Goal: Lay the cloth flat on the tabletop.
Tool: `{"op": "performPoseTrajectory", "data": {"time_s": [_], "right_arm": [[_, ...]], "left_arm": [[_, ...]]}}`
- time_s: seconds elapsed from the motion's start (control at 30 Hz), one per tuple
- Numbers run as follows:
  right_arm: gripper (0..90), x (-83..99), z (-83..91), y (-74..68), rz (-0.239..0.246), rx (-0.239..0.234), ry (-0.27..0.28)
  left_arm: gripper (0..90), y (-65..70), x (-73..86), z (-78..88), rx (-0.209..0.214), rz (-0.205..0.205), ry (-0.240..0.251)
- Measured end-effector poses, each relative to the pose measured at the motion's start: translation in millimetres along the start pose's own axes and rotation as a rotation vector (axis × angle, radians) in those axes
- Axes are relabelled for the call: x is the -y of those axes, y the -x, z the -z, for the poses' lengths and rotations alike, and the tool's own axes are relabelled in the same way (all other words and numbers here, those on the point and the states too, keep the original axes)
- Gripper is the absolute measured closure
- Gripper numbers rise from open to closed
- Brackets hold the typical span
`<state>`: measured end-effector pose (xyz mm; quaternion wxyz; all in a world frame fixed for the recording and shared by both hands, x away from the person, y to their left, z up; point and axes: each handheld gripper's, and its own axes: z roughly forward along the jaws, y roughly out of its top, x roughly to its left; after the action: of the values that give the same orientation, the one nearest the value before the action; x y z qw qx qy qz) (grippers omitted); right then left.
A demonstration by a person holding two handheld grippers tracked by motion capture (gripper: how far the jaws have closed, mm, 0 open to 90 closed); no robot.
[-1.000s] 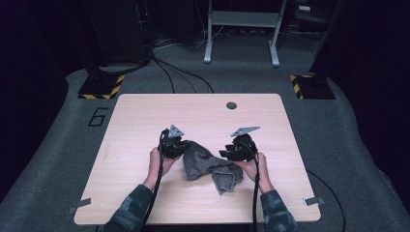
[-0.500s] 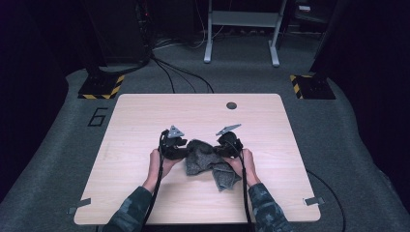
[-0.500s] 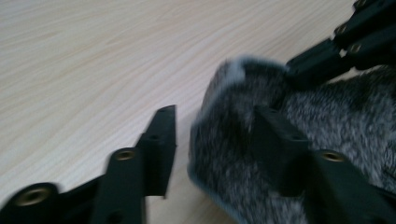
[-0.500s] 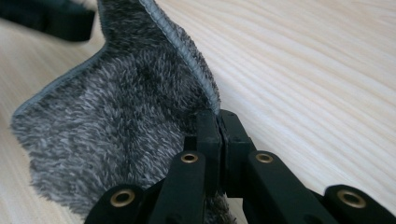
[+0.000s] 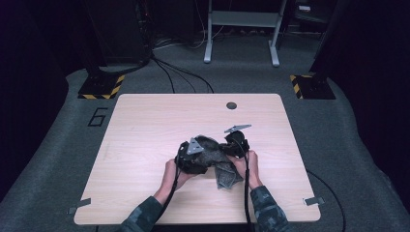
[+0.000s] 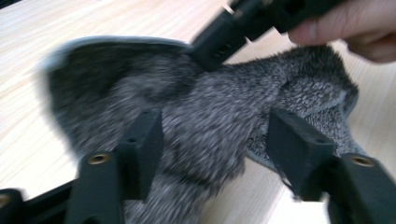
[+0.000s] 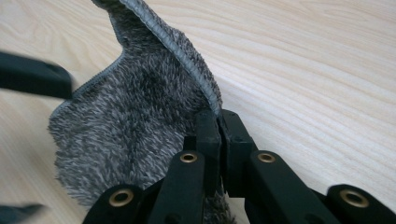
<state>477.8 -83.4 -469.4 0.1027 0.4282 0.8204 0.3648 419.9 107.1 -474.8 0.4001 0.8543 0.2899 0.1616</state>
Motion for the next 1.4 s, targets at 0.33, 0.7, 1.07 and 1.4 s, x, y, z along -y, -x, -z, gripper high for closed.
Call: {"op": "performPoseTrajectory", "data": {"time_s": [0.33, 0.7, 1.07, 1.4], "right_arm": [[88.7, 3.0, 13.4, 13.5, -0.001, 0.061, 0.021], [77.6, 0.1, 15.2, 9.7, 0.039, 0.072, 0.042], [59.0, 24.8, 6.7, 19.2, -0.01, 0.008, -0.002], [36.1, 4.6, 32.7, -10.0, 0.109, -0.135, 0.034]], "left_arm": [[85.7, -12.1, 19.5, -4.1, 0.088, -0.005, -0.073], [65.9, -28.1, 29.3, 16.5, 0.144, 0.0, -0.109], [36.8, -46.4, 22.0, 41.6, 0.068, 0.076, -0.026], [35.9, -69.3, 56.4, 48.5, 0.04, 0.234, -0.118]]}}
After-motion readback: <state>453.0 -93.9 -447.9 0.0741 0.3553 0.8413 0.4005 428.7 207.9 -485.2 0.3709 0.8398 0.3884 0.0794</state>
